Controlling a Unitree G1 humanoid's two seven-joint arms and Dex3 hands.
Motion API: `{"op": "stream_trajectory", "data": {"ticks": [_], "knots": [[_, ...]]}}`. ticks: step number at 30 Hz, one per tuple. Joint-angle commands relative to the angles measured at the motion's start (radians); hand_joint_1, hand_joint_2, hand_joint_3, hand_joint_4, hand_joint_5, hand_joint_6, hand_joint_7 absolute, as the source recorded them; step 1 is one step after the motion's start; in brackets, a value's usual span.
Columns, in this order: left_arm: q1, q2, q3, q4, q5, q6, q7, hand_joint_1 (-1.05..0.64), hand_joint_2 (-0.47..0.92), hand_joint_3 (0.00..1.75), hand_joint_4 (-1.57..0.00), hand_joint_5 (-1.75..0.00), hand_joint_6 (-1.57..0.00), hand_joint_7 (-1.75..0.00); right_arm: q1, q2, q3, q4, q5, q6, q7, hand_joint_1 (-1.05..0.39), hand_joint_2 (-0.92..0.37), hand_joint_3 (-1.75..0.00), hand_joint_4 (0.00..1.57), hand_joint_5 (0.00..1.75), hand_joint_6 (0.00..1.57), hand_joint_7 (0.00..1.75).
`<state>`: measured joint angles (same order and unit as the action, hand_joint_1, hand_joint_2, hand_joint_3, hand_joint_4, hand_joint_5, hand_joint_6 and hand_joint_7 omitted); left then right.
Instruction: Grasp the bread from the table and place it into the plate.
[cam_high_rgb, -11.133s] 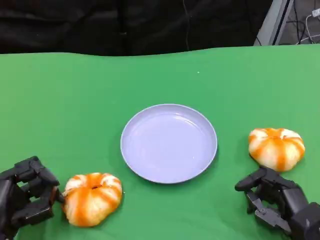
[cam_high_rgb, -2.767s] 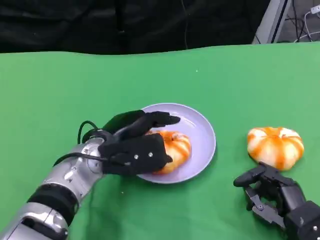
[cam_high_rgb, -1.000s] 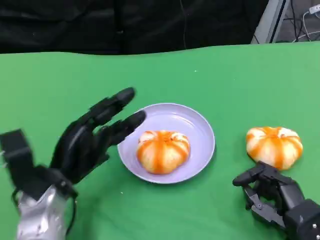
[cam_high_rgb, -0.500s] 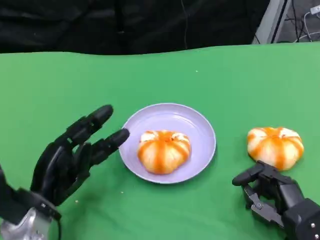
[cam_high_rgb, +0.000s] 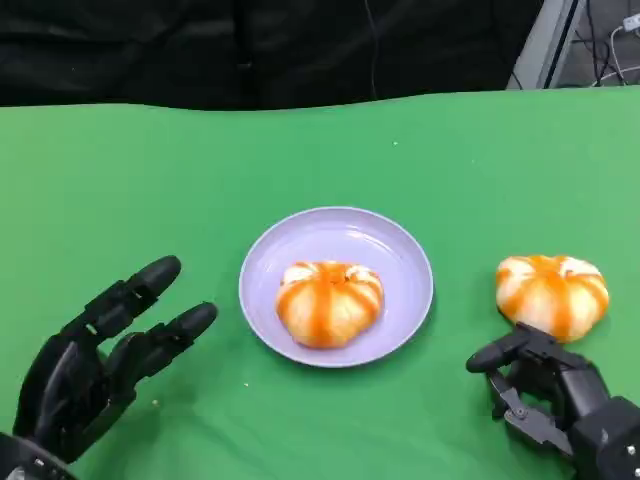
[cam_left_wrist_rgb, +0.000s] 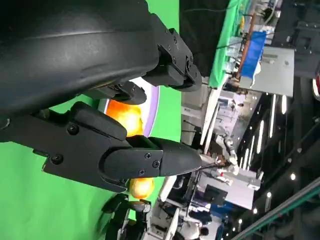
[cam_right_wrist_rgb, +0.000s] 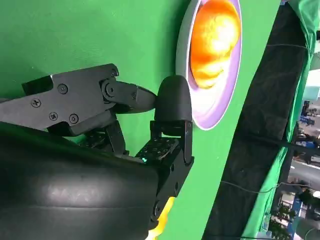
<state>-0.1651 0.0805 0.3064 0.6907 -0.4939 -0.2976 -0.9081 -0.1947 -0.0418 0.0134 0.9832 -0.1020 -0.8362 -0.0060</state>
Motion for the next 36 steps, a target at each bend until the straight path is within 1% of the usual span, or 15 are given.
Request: {"op": "stream_trajectory", "data": {"ticks": [1,2,6,16,17,18,19,20,21,22,24,28,34,36], "knots": [[-0.004,0.021,0.026,0.044,-0.012,-0.003,0.0,-0.62,0.92,0.36,-0.6,-0.02,-0.49,-0.01,0.021,-0.014,-0.007,0.015,0.008,0.019,0.015,-0.13,-0.92,-0.5,0.69,1.73,0.76,1.18],[-0.01,0.02,0.032,0.062,-0.015,-0.001,0.005,-0.58,0.92,0.31,-0.61,-0.02,-0.5,-0.02,0.021,-0.015,-0.009,0.016,0.011,0.019,0.018,-0.13,-0.92,-0.5,0.69,1.73,0.76,1.18],[-0.035,0.022,0.049,0.117,-0.018,-0.002,0.004,-0.46,0.92,0.24,-0.63,-0.02,-0.53,-0.02,0.02,-0.016,-0.01,0.017,0.009,0.02,0.021,-0.13,-0.92,-0.5,0.69,1.72,0.76,1.18],[-0.045,0.022,0.058,0.136,-0.014,-0.01,-0.004,-0.44,0.92,0.22,-0.64,-0.01,-0.53,-0.01,0.02,-0.016,-0.011,0.018,0.009,0.019,0.022,-0.13,-0.92,-0.49,0.69,1.73,0.76,1.18],[-0.047,0.019,0.06,0.136,-0.013,-0.006,0.014,-0.44,0.92,0.22,-0.64,-0.01,-0.53,-0.01,0.022,-0.018,-0.011,0.015,0.006,0.02,0.019,-0.13,-0.92,-0.49,0.69,1.73,0.76,1.18],[-0.048,0.017,0.062,0.137,-0.012,-0.003,0.028,-0.14,0.92,0.4,-0.65,-0.01,-0.56,-0.02,0.024,-0.02,-0.01,0.013,0.003,0.02,0.017,-0.13,-0.92,-0.49,0.68,1.73,0.75,1.18],[-0.048,0.016,0.063,0.137,-0.011,-0.001,0.038,-0.03,0.92,0.46,-0.65,-0.01,-0.57,-0.02,0.025,-0.021,-0.01,0.012,0.001,0.021,0.015,-0.13,-0.92,-0.49,0.68,1.73,0.75,1.18],[-0.052,0.016,0.063,0.142,-0.008,-0.007,0.044,0.02,0.92,0.5,-0.65,-0.01,-0.58,-0.02,0.024,-0.022,-0.009,0.012,-0.001,0.02,0.012,-0.14,-0.92,-0.5,0.68,1.73,0.75,1.18],[-0.053,0.016,0.062,0.145,-0.005,-0.012,0.05,0.1,0.92,0.63,-0.68,-0.02,-0.59,-0.02,0.024,-0.022,-0.009,0.013,-0.003,0.02,0.01,-0.14,-0.92,-0.49,0.68,1.73,0.75,1.18],[-0.053,0.016,0.062,0.146,-0.003,-0.016,0.054,0.12,0.92,0.68,-0.69,-0.02,-0.6,-0.02,0.024,-0.022,-0.009,0.013,-0.004,0.019,0.008,-0.14,-0.92,-0.49,0.68,1.73,0.76,1.18],[-0.052,0.016,0.06,0.144,-0.002,-0.02,0.057,0.14,0.92,0.72,-0.71,-0.02,-0.61,-0.02,0.024,-0.023,-0.008,0.012,-0.007,0.018,0.006,-0.15,-0.92,-0.49,0.68,1.74,0.76,1.17],[-0.053,0.016,0.059,0.143,-0.001,-0.018,0.066,0.14,0.92,0.73,-0.73,-0.03,-0.62,-0.02,0.025,-0.019,-0.012,0.011,0.008,0.019,0.019,-0.14,-0.92,-0.49,0.68,1.74,0.76,1.18],[-0.053,0.017,0.058,0.14,0.001,-0.012,0.071,0.13,0.92,0.71,-0.76,-0.03,-0.62,-0.01,0.025,-0.02,-0.011,0.01,0.001,0.02,0.012,-0.13,-0.92,-0.49,0.68,1.74,0.75,1.19],[-0.052,0.018,0.055,0.134,0.009,-0.009,0.089,0.13,0.91,0.68,-0.8,-0.03,-0.64,-0.02,0.025,-0.02,-0.011,0.01,0.002,0.02,0.014,-0.13,-0.92,-0.5,0.68,1.73,0.75,1.19]]}}
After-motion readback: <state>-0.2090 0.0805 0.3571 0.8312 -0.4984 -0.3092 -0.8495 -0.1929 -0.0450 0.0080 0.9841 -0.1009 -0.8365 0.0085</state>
